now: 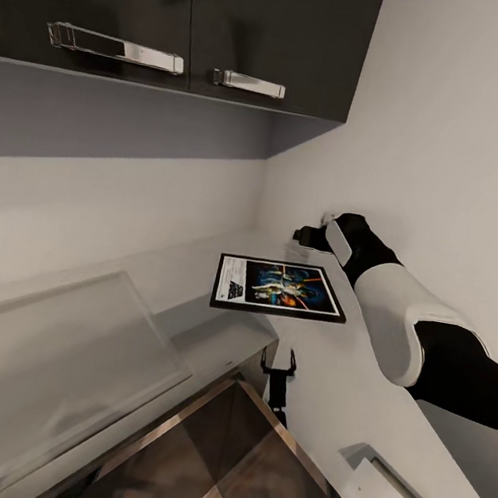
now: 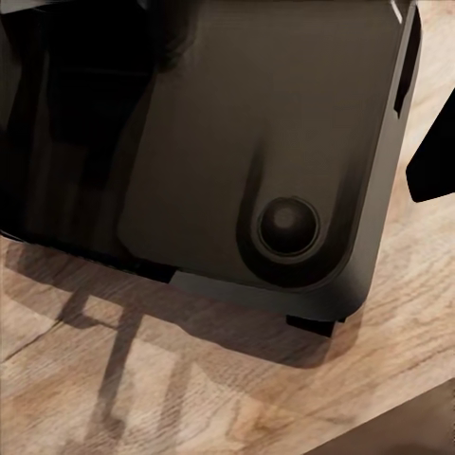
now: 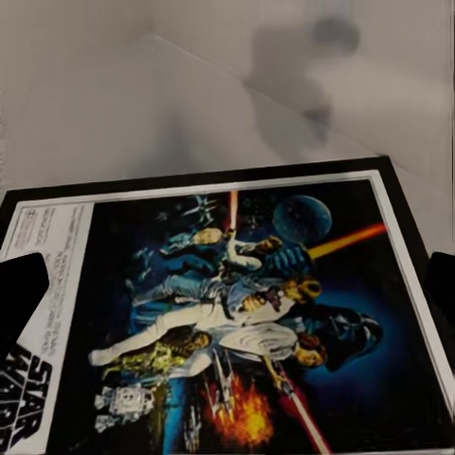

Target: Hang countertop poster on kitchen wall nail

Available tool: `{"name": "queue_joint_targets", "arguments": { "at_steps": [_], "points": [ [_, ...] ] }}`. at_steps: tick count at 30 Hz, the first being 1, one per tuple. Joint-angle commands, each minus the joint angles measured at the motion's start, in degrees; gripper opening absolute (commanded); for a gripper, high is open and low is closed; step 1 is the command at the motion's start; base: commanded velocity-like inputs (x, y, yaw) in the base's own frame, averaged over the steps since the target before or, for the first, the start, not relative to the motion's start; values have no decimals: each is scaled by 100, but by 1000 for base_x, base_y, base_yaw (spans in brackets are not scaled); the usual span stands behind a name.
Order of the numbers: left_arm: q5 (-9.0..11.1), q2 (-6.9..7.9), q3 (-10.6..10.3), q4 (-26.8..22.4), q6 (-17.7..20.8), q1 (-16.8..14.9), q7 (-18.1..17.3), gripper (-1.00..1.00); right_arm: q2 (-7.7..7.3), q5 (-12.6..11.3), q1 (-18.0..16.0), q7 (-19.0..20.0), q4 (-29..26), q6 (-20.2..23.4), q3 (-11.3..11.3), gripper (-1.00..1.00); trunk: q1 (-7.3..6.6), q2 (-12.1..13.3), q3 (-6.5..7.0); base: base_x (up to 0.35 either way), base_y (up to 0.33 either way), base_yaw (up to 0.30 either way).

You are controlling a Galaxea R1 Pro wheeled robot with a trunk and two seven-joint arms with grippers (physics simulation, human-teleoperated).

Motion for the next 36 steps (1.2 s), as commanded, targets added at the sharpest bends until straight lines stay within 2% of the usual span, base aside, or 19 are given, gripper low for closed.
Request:
{"name": "queue_joint_targets", "arguments": {
  "at_steps": [1,8,12,16,21,36],
  "points": [
    [-3,-2,33,-7,6,2,-31,100,3,-61,-2,-52,-26,22,-7,100,0,-3,-15,0,0,0],
    [-6,-3,33,-7,5,2,-31,100,4,-54,-71,-100,-51,120,-6,100,0,-3,-80,0,0,0],
    [-6,-3,32,-7,6,2,-31,100,10,-66,-280,-416,-53,429,-11,100,0,-3,-118,0,0,0],
    [-6,-3,28,-7,6,2,-31,100,17,-261,-565,-711,-45,637,-12,100,0,-3,-155,0,0,0],
    [-6,-3,20,-7,16,2,-31,100,19,-478,-757,-804,-15,706,-13,100,0,-3,-203,0,0,0],
    [-6,-3,24,-7,7,2,-31,100,22,-545,-818,-828,-5,716,-7,100,0,-3,-344,0,0,0]
  ]
}}
